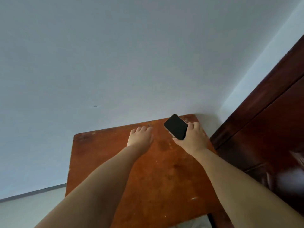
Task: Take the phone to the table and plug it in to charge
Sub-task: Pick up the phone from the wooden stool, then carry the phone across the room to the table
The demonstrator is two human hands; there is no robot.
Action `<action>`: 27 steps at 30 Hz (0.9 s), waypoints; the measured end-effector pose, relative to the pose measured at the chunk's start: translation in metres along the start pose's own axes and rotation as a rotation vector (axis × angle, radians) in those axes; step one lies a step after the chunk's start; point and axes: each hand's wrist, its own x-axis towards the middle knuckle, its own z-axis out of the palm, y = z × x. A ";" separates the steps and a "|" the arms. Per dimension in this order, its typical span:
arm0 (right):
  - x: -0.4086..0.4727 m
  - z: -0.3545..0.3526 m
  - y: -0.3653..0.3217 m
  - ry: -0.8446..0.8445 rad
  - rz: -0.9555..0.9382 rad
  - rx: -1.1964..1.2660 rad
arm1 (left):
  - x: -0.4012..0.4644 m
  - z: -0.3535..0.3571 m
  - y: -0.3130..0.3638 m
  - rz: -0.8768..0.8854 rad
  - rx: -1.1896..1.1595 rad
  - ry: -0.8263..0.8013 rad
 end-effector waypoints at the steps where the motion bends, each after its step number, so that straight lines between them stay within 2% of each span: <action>1: 0.001 -0.001 -0.023 0.007 -0.056 0.015 | -0.012 -0.010 -0.022 -0.047 -0.003 0.034; 8: -0.024 -0.005 -0.173 0.000 -0.374 0.030 | -0.106 -0.067 -0.143 -0.310 0.012 0.188; 11: -0.060 -0.006 -0.250 -0.003 -0.519 0.040 | -0.174 -0.084 -0.199 -0.417 0.034 0.250; 19: -0.215 0.011 -0.446 -0.097 -0.851 0.149 | -0.403 -0.102 -0.332 -0.699 0.097 0.283; 27: -0.359 0.023 -0.611 -0.194 -1.197 0.188 | -0.598 -0.117 -0.422 -1.041 0.097 0.354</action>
